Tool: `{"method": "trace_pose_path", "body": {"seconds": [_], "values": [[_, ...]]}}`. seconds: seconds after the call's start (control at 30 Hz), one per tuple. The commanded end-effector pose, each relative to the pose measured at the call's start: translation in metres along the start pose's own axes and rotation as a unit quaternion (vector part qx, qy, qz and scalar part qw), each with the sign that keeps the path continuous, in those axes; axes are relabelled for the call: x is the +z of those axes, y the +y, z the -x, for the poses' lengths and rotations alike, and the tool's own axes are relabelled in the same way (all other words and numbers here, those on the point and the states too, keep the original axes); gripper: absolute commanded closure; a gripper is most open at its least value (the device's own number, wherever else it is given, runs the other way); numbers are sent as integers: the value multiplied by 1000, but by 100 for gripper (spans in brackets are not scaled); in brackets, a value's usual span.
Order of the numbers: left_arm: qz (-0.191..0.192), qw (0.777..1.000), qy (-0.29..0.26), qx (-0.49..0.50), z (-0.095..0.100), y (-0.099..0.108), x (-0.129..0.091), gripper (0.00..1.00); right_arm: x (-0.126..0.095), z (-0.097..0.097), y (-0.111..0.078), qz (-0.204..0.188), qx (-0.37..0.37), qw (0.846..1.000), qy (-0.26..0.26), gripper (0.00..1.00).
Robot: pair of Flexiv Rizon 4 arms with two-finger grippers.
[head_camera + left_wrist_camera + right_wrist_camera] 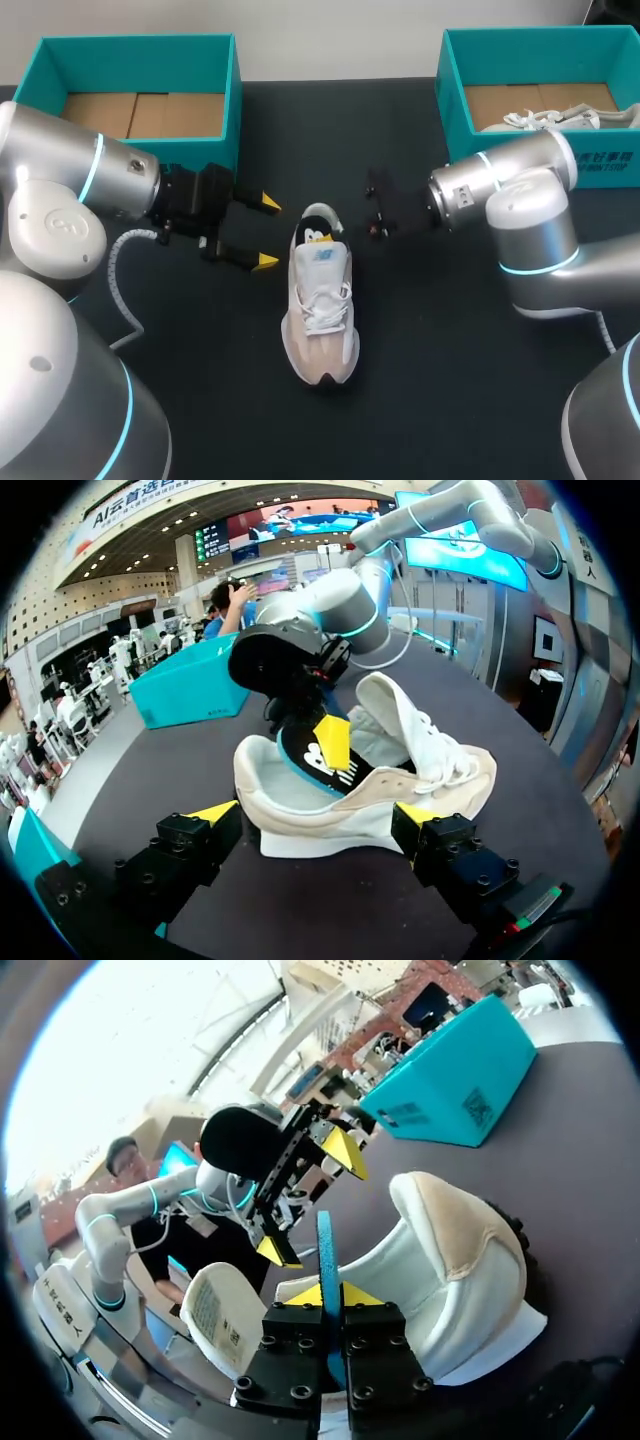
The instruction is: Take the shoe out of the shoebox, open the shoe tongue, remove and reinsert the insole, then place the shoe into the shoebox
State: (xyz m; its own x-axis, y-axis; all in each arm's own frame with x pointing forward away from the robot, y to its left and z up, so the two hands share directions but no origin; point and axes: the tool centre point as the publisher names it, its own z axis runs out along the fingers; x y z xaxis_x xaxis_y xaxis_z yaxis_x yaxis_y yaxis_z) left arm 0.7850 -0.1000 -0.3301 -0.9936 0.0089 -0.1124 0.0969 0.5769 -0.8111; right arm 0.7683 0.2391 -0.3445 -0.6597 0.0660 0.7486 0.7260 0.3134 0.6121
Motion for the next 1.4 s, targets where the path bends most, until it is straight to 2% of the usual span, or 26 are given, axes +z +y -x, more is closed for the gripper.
{"method": "trace_pose_path", "body": {"seconds": [0.03,0.2,0.27,0.3,0.43,0.83,1.4], "values": [[2,1000,0,0,0,0,1,0,6,0,-8,-2,8,1000,-1,100],[2,1000,0,0,0,0,1,0,7,1,-11,-4,13,1000,1,98],[2,1000,0,0,0,0,1,0,6,1,-9,-3,10,1000,-1,88],[2,1000,0,0,0,0,1,0,6,0,-7,-3,7,1000,-3,76],[2,1000,0,0,0,0,1,0,5,-2,-1,-3,1,1000,-7,64],[2,1000,0,0,0,0,1,0,3,-15,19,-13,-28,999,-21,57],[2,1000,0,0,0,0,1,0,4,-24,78,-41,-104,993,-29,54]]}}
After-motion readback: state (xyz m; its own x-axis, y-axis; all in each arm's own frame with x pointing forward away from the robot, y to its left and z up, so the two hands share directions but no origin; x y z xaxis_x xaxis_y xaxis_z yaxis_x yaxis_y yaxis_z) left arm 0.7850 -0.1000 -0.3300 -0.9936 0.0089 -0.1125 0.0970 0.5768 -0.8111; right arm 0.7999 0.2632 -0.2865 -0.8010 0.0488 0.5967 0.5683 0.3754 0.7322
